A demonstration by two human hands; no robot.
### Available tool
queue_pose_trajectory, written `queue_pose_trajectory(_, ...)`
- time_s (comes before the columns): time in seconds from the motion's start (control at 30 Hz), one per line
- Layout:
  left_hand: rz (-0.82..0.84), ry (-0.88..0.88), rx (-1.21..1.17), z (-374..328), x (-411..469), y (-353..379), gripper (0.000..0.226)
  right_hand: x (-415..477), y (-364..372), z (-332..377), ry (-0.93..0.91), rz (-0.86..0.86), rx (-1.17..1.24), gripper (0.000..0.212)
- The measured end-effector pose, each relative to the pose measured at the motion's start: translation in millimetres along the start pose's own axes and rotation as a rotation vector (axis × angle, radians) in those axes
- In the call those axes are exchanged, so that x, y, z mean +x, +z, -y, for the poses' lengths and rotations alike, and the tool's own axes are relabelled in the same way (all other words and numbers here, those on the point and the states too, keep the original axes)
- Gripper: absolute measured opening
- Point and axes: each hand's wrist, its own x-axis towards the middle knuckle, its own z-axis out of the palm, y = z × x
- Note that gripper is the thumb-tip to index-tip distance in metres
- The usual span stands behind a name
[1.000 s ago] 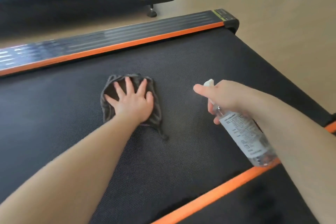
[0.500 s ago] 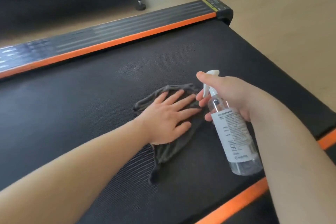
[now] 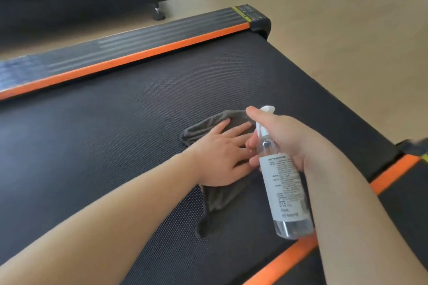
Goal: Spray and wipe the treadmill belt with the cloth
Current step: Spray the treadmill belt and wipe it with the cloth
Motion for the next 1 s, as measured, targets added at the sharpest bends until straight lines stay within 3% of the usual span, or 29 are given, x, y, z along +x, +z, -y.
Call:
queue_pose_trajectory(0.1, -0.02, -0.176, 0.041, 23, 7, 1, 0.062, 2, -9, -1, -0.035, -0.064, 0.021, 0.071)
queue_pose_trajectory(0.27, -0.093, -0.926, -0.065, 65, 23, -7, 0.063, 2, -23, -9, -0.05, -0.064, 0.118, 0.061)
queue_pose_trajectory(0.33, -0.083, -1.118, -0.118, 64, 32, -9, 0.065, 2, -26, -10, -0.067, -0.03, 0.14, 0.059)
queue_pose_trajectory(0.4, -0.06, -1.084, -0.079, 48, 43, -9, 0.066, 3, -26, -8, -0.094, -0.015, 0.163, 0.058)
queue_pose_trajectory(0.43, -0.045, -0.966, -0.051, 34, 47, -7, 0.066, 2, -25, -9, -0.102, 0.002, 0.186, 0.06)
queue_pose_trajectory(0.53, 0.003, -0.356, 0.067, 10, 51, -4, 0.075, -2, -25, -8, -0.115, 0.117, 0.267, 0.064)
queue_pose_trajectory(0.6, 0.027, -0.116, 0.053, 10, 49, -6, 0.077, -5, -25, -10, -0.084, 0.162, 0.285, 0.063)
queue_pose_trajectory(0.67, -0.006, -0.174, 0.02, 18, 50, -5, 0.071, -3, -26, -11, -0.071, 0.13, 0.282, 0.064)
queue_pose_trajectory(0.87, -0.152, -1.023, -0.113, 32, 62, -4, 0.067, 8, -45, -18, -0.051, -0.048, 0.411, 0.063)
queue_pose_trajectory(0.93, -0.107, -1.043, -0.106, 28, 65, -6, 0.07, 10, -46, -19, -0.037, -0.036, 0.394, 0.061)
queue_pose_trajectory(1.0, -0.09, -0.798, -0.021, 17, 56, -5, 0.07, 11, -45, -19, -0.039, -0.033, 0.381, 0.058)
